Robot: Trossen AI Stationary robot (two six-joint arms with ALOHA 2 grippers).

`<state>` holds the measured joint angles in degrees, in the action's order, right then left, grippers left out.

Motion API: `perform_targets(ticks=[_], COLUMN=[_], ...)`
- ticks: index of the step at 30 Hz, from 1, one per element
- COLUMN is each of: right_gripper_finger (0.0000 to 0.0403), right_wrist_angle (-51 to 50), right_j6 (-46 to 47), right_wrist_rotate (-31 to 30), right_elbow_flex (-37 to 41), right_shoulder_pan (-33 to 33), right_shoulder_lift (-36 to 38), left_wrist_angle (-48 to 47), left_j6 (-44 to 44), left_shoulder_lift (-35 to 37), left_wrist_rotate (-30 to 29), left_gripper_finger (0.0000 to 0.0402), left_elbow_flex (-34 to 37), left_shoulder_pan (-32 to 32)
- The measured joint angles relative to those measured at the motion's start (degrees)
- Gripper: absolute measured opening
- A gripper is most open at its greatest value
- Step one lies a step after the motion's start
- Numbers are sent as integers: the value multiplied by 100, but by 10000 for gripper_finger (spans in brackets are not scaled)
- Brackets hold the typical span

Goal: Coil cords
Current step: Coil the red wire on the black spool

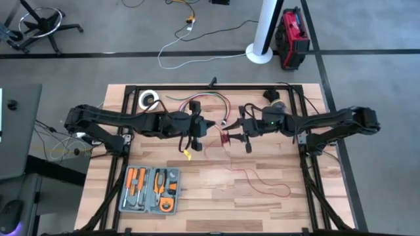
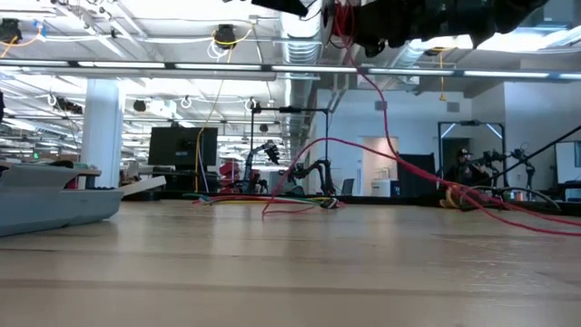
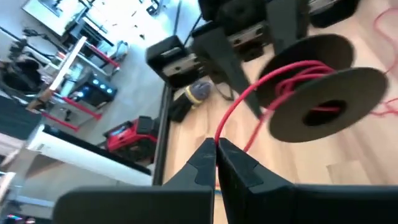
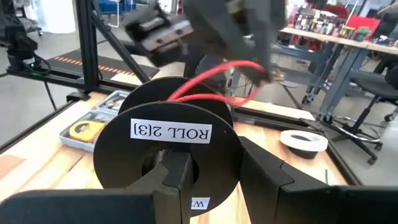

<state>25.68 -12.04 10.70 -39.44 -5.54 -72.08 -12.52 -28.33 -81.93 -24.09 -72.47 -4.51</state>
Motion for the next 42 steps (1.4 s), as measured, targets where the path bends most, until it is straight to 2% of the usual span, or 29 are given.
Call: perform_targets(ticks=[3, 9, 13, 17, 22, 24, 29, 31, 38, 42], right_gripper_finger=[108, 108, 108, 108, 108, 108, 108, 108, 108, 108], right_wrist_angle=[-21, -31, -60, -56, -21, 4, 10, 10, 115, 126], right_j6=[0, 44, 44, 19, 16, 14, 13, 0, 0, 0], right_wrist_rotate=[-2, -15, -22, -20, -17, -17, 90, 100, 105, 103], right_elbow_flex=[0, 0, 0, 0, 0, 0, 0, 0, 0, 0], right_shoulder_pan=[-132, -398, -400, -388, -441, -435, -230, -120, 109, 92], right_shoulder_lift=[72, 59, 55, 59, 62, 62, 62, 62, 86, 250], left_wrist_angle=[332, 1083, 1133, 897, 914, 824, 693, 669, 371, 167], left_j6=[102, -237, -129, 204, 633, 634, 262, 75, 281, 590], left_shoulder_lift=[-2, 68, 57, 58, 59, 59, 59, 59, 48, 24], left_wrist_rotate=[292, 364, 1014, 1123, 1792, 1574, 94, -196, -270, -96], left_gripper_finger=[0, 0, 0, 0, 0, 0, 0, 0, 0, 0], left_elbow_flex=[0, 2, 4, 7, 9, 9, 9, 9, 39, 173], left_shoulder_pan=[-78, -319, -336, -344, -397, -404, -360, -309, -42, 74])
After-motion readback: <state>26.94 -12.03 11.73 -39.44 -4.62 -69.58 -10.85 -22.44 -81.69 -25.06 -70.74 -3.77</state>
